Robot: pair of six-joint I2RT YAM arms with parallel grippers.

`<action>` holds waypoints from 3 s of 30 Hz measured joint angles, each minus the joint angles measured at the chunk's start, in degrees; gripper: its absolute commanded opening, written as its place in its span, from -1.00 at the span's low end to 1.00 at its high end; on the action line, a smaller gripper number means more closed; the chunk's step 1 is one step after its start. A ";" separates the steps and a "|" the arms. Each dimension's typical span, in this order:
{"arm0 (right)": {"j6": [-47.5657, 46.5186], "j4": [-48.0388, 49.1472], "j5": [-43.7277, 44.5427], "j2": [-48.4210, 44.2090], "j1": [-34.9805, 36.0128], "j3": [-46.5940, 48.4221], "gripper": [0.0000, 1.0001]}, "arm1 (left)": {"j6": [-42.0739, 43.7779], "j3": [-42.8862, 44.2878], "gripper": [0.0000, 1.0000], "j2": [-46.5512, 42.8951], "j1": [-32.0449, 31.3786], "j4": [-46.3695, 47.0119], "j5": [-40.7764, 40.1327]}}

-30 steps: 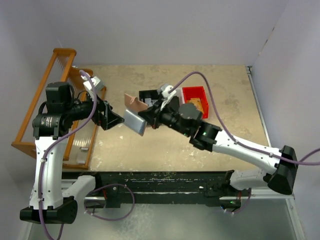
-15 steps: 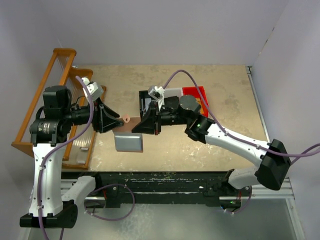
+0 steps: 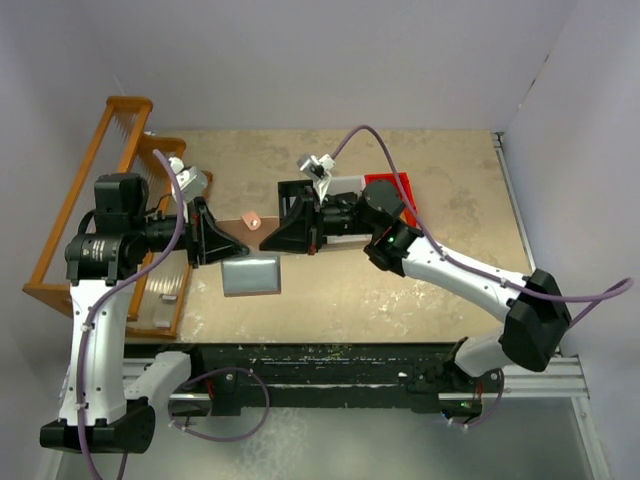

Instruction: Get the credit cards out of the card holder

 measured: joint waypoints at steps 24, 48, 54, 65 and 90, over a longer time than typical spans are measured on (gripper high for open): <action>8.24 10.80 -1.33 -0.81 -2.14 -6.67 0.49 | -18.78 -0.70 -1.00 3.52 0.00 12.83 3.87; 1.05 10.10 12.13 -11.30 -0.72 -20.83 0.34 | -44.94 -3.32 -1.00 5.44 0.00 31.30 6.75; -1.62 7.21 13.92 -10.58 -0.13 -19.78 0.31 | -52.46 -7.04 -1.00 4.81 0.00 37.48 7.91; -6.78 5.92 23.74 -11.52 3.04 -19.87 0.29 | -57.29 -7.21 -1.00 3.82 0.00 41.66 8.96; -12.68 7.67 35.80 -13.00 7.30 -12.96 0.43 | -58.86 -7.21 -1.00 3.15 0.00 41.55 10.08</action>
